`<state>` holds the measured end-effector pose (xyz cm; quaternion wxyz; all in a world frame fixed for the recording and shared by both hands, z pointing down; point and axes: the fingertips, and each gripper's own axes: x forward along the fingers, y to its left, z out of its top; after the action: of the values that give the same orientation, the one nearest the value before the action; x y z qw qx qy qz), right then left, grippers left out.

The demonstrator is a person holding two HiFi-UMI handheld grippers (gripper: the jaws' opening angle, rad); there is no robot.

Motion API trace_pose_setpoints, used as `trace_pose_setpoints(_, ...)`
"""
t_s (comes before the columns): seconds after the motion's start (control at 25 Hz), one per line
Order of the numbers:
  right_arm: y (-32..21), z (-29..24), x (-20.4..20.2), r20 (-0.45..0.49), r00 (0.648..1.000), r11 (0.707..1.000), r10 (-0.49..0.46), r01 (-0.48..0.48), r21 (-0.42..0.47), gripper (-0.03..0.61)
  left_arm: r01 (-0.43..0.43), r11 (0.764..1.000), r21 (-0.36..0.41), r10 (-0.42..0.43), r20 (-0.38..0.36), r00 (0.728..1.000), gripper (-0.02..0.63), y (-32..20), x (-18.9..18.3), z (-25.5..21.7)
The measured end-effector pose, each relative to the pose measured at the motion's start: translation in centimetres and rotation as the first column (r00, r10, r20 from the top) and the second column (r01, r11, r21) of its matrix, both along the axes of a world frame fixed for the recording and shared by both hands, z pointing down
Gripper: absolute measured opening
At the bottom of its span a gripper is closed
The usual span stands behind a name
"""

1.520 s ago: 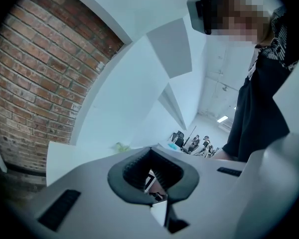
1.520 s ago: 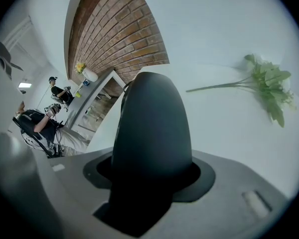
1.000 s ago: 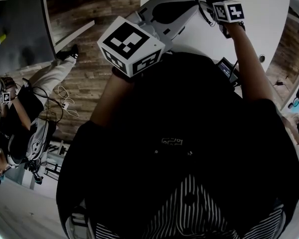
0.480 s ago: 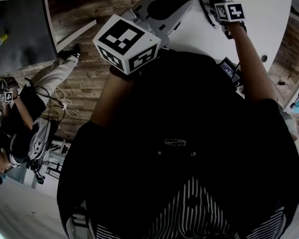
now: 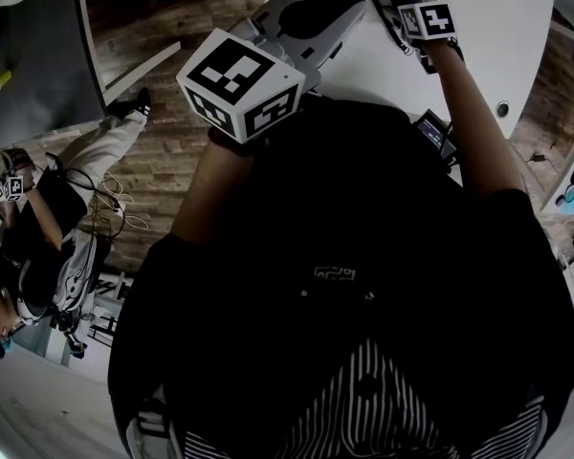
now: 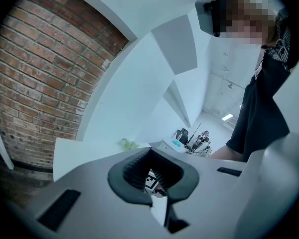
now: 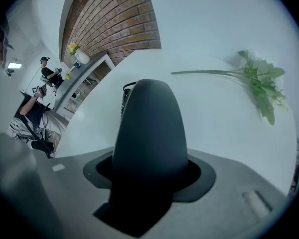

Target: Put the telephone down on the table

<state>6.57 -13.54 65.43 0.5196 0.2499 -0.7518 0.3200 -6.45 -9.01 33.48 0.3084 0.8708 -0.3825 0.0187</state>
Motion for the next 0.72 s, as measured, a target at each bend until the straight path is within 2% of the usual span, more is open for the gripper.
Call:
trace_pose_setpoints(0.24,-0.1,-0.1,-0.3,0.014,1.000,1.000,0.003,-0.003,0.010,0.281,0.006,1.000,0.002,-0.006,0.007,1.000,0.008,0.6,0.2,-0.1)
trace_pose_setpoints(0.32,0.1,-0.1,-0.6,0.028,1.000,1.000,-0.001,0.001,0.000,0.307,0.010,1.000,-0.003,-0.010,0.008,1.000,0.008,0.8,0.3,0.0)
trace_pose_setpoints(0.48,-0.2,0.0,-1.2,0.053,0.999,1.000,-0.001,0.002,-0.005,0.310,0.019,1.000,-0.002,-0.019,0.016,1.000,0.008,1.0,0.3,0.0)
trace_pose_setpoints(0.72,-0.2,-0.5,-2.3,0.133,0.990,0.997,0.051,-0.043,-0.059,0.311,0.029,1.000,0.008,-0.029,0.026,0.999,0.008,1.7,0.1,-0.4)
